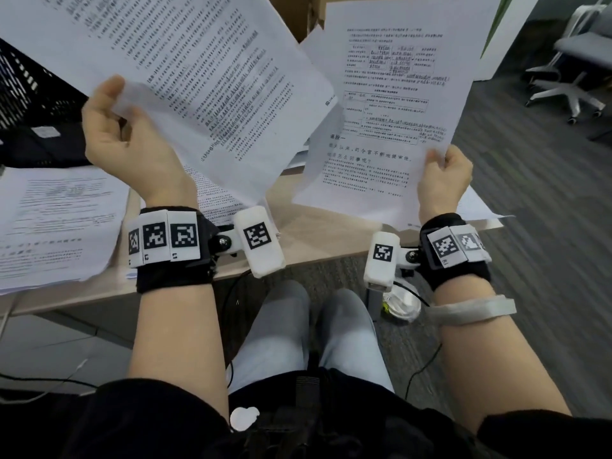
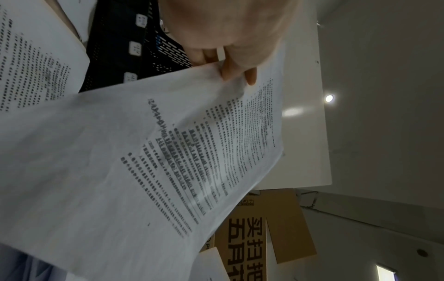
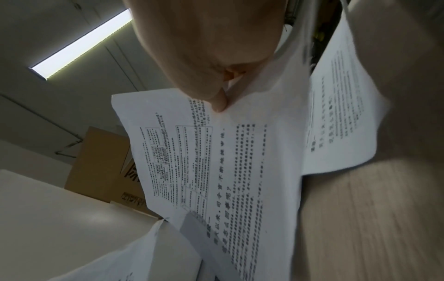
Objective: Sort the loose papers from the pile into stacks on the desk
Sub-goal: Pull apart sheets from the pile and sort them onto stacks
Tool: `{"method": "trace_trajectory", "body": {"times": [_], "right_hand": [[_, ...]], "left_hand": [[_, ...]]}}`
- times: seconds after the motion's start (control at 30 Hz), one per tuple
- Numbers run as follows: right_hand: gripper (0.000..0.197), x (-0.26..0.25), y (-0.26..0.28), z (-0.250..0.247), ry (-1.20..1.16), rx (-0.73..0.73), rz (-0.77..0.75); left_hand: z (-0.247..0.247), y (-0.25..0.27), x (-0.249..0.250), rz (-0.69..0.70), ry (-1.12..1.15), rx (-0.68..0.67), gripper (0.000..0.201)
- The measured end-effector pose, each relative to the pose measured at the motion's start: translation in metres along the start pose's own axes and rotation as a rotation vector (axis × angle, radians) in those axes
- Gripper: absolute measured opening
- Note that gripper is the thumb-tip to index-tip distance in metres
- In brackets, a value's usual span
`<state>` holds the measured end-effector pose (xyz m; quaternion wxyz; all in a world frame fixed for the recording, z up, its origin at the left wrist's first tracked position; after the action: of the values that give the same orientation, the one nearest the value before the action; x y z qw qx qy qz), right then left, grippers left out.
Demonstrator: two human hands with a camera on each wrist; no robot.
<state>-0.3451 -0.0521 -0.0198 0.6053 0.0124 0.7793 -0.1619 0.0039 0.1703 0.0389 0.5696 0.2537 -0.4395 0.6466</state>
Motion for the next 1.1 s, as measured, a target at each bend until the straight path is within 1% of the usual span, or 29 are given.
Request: {"method": "trace_trajectory", "body": {"times": [0.07,0.2,0.3,0.4,0.5,0.57,0.6,0.63,0.67,0.7,0.77,0.9,0.97,1.03,1.1], "right_hand": [[0.017,0.001,-0.007,-0.006,0.026,-0.01,0.016],[0.021,0.001,-0.019,-0.016,0.059,-0.027,0.044],[0.025,0.002,-0.026,-0.025,0.067,-0.011,0.031],[0.029,0.004,-0.03,-0.033,0.02,-0.024,0.029],[0.026,0.0,-0.026,-0.034,-0.05,-0.109,0.045],[0.031,-0.004,-0.022,-0.034,-0.087,-0.183,0.036],[0.033,-0.006,-0.019,-0.034,-0.095,-0.222,0.03],[0.032,-0.007,-0.016,-0.033,-0.102,-0.254,0.023],[0.031,-0.006,-0.015,-0.032,-0.116,-0.277,0.021],[0.03,-0.006,-0.014,-0.032,-0.135,-0.29,0.027],[0.03,-0.005,-0.013,-0.032,-0.176,-0.302,0.041],[0.026,-0.007,-0.011,-0.033,-0.21,-0.331,0.029],[0.022,-0.009,-0.01,-0.033,-0.207,-0.338,0.006],[0.014,-0.006,-0.009,-0.034,-0.213,-0.344,0.013],[0.016,0.003,-0.007,-0.036,-0.206,-0.373,0.064]], "left_hand": [[0.008,0.007,0.003,-0.004,-0.024,-0.04,0.032],[0.025,0.016,-0.012,-0.087,-0.044,-0.139,0.035],[0.042,0.028,-0.028,-0.179,-0.076,-0.259,0.038],[0.06,0.045,-0.041,-0.267,-0.102,-0.374,0.038],[0.077,0.068,-0.054,-0.386,-0.079,-0.406,0.044],[0.087,0.083,-0.067,-0.487,-0.076,-0.412,0.047],[0.092,0.091,-0.071,-0.52,-0.096,-0.437,0.042],[0.098,0.097,-0.076,-0.532,-0.131,-0.485,0.03],[0.103,0.105,-0.078,-0.533,-0.166,-0.539,0.016],[0.106,0.112,-0.08,-0.53,-0.196,-0.579,0.01],[0.109,0.12,-0.082,-0.515,-0.219,-0.613,0.01],[0.113,0.124,-0.086,-0.497,-0.183,-0.64,0.004],[0.114,0.123,-0.085,-0.466,-0.2,-0.62,0.004],[0.113,0.117,-0.082,-0.405,-0.207,-0.548,0.005],[0.11,0.111,-0.078,-0.37,-0.187,-0.462,0.012]]}}
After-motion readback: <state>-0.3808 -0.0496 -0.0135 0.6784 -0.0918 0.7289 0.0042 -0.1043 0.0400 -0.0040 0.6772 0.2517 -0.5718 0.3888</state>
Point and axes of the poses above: each hand's wrist, its own y-axis away from the middle knuckle, its own z-axis out of the palm, x = y × z, the point moved 7 cm from there along -y, towards the middle knuckle, and after that the axes turned 1 degree about -z, right-handed, at the moved point
